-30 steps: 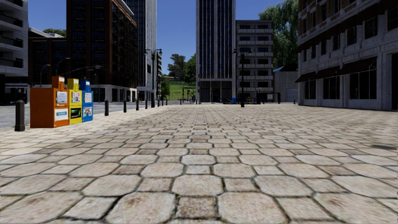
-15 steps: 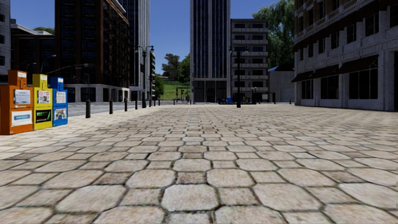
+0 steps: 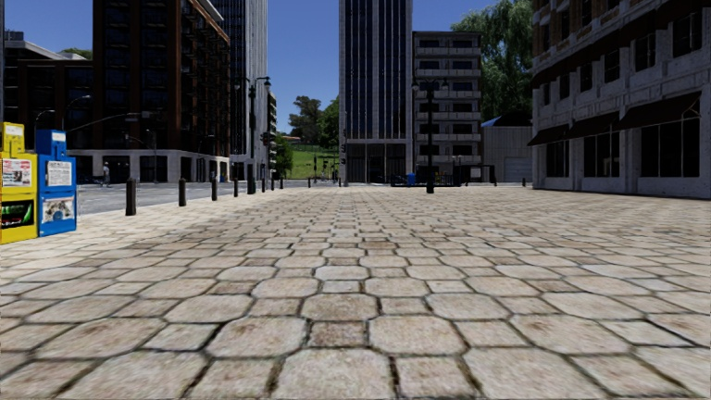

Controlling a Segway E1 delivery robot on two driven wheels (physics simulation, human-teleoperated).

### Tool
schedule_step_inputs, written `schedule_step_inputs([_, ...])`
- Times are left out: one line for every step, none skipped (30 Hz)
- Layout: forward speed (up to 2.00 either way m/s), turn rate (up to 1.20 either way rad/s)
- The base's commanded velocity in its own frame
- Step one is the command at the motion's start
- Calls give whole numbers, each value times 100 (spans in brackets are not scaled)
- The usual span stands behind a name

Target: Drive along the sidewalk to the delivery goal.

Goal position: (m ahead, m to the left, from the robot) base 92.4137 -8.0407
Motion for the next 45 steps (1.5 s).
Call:
schedule_step_inputs([200, 0])
schedule_step_inputs([200, 0])
schedule_step_inputs([200, 0])
schedule_step_inputs([200, 0])
schedule_step_inputs([200, 0])
schedule_step_inputs([200, 0])
schedule_step_inputs([200, 0])
schedule_step_inputs([200, 0])
schedule_step_inputs([200, 0])
schedule_step_inputs([200, 0])
schedule_step_inputs([200, 0])
schedule_step_inputs([200, 0])
schedule_step_inputs([200, 0])
schedule_step_inputs([200, 0])
schedule_step_inputs([200, 0])
schedule_step_inputs([200, 0])
schedule_step_inputs([200, 0])
schedule_step_inputs([200, 0])
schedule_step_inputs([200, 0])
schedule_step_inputs([200, 0])
schedule_step_inputs([200, 0])
schedule_step_inputs([200, 0])
schedule_step_inputs([200, 0])
schedule_step_inputs([200, 0])
schedule_step_inputs([200, 0])
schedule_step_inputs([200, 0])
schedule_step_inputs([200, 0])
schedule_step_inputs([200, 0])
schedule_step_inputs([200, 0])
schedule_step_inputs([200, 0])
schedule_step_inputs([200, 0])
schedule_step_inputs([200, 0])
schedule_step_inputs([200, 0])
schedule_step_inputs([200, 0])
schedule_step_inputs([200, 0])
schedule_step_inputs([200, 0])
schedule_step_inputs([200, 0])
schedule_step_inputs([200, 0])
schedule_step_inputs([200, 0])
schedule_step_inputs([200, 0])
schedule_step_inputs([200, 0])
schedule_step_inputs([200, 0])
schedule_step_inputs([200, 0])
schedule_step_inputs([200, 0])
schedule_step_inputs([200, 0])
